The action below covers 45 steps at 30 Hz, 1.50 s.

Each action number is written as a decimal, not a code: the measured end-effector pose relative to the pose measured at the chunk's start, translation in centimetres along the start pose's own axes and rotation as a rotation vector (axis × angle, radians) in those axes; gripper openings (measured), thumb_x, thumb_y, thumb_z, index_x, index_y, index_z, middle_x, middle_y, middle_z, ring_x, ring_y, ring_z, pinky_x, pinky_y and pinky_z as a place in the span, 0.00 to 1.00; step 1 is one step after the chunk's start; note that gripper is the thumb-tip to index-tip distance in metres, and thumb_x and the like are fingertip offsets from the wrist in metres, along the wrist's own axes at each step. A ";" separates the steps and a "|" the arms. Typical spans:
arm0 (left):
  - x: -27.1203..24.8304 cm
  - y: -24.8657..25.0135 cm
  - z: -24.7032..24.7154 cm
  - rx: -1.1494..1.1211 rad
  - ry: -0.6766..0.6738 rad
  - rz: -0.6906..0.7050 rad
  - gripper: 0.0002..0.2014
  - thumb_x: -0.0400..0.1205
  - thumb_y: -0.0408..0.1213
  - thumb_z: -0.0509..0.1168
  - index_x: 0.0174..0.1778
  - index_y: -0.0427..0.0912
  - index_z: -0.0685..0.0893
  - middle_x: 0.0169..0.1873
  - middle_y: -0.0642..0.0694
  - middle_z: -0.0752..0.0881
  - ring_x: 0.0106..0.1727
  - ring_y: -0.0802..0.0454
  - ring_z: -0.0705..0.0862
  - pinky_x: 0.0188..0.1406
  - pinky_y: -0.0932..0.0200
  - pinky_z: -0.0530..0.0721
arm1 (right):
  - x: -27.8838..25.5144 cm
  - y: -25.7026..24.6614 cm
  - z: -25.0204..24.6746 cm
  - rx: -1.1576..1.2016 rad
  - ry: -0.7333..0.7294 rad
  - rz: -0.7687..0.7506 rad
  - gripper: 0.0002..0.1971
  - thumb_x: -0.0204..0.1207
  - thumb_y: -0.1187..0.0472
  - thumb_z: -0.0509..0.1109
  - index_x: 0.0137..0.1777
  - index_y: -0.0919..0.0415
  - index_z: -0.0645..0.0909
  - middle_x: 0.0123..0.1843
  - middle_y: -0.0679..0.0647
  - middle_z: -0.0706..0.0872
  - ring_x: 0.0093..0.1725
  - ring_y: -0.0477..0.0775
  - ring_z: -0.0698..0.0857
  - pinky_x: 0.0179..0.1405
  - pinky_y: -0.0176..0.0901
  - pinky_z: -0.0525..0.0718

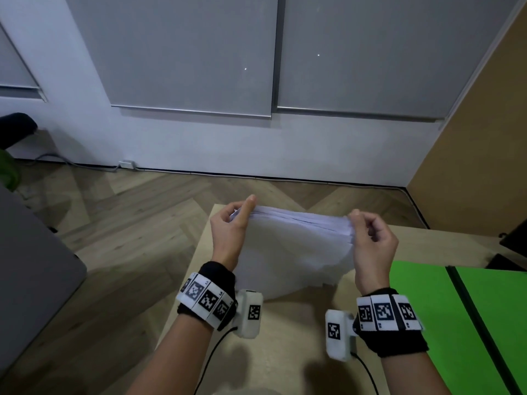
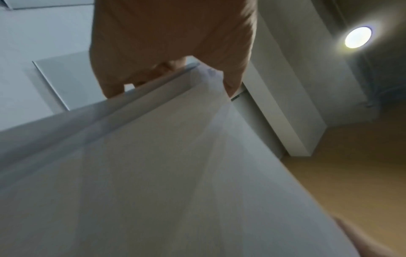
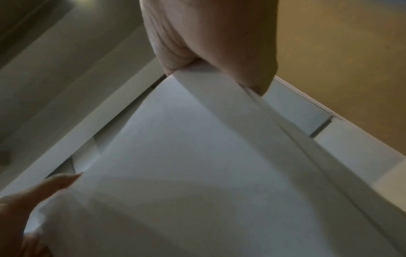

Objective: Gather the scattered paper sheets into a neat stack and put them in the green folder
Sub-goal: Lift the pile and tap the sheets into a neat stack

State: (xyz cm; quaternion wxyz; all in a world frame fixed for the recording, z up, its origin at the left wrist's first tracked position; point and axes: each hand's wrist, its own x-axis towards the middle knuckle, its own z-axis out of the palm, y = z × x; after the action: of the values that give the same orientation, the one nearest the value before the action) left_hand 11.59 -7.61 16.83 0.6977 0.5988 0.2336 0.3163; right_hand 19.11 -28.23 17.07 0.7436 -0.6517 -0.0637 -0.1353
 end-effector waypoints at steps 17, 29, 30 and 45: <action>0.3 -7.2 1.2 0.247 -0.016 0.140 0.24 0.74 0.46 0.77 0.19 0.48 0.70 0.19 0.54 0.67 0.24 0.58 0.63 0.26 0.61 0.63 | -0.5 5.1 0.2 -1.059 -0.675 -0.240 0.16 0.73 0.66 0.64 0.52 0.45 0.86 0.50 0.47 0.86 0.49 0.61 0.85 0.40 0.44 0.76; 0.2 -11.9 -6.9 0.582 -0.395 -0.399 0.32 0.58 0.48 0.84 0.55 0.38 0.87 0.52 0.43 0.91 0.55 0.44 0.90 0.58 0.46 0.88 | 4.9 2.3 2.3 -1.341 -0.913 -0.161 0.18 0.74 0.66 0.64 0.60 0.48 0.82 0.59 0.57 0.89 0.62 0.67 0.83 0.54 0.51 0.80; -0.2 -12.6 -7.3 0.645 -0.443 -0.454 0.30 0.62 0.45 0.84 0.58 0.38 0.86 0.54 0.43 0.90 0.56 0.43 0.88 0.58 0.48 0.87 | 5.5 2.2 2.2 -1.335 -0.949 -0.109 0.18 0.74 0.65 0.64 0.61 0.49 0.82 0.61 0.58 0.88 0.63 0.67 0.82 0.58 0.52 0.80; -4.7 -18.0 -7.8 0.916 -0.355 -0.543 0.10 0.76 0.47 0.72 0.36 0.47 0.81 0.44 0.47 0.85 0.46 0.47 0.81 0.55 0.52 0.82 | 4.1 10.5 -4.2 -1.304 -1.158 0.538 0.19 0.74 0.50 0.65 0.63 0.54 0.82 0.66 0.58 0.83 0.66 0.60 0.81 0.66 0.49 0.76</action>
State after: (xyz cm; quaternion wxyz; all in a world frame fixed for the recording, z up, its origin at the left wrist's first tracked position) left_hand 5.73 -7.14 -2.51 0.4514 0.8030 0.3721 -0.1142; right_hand 25.67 -31.69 7.62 0.0863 -0.9016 -0.1840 0.3818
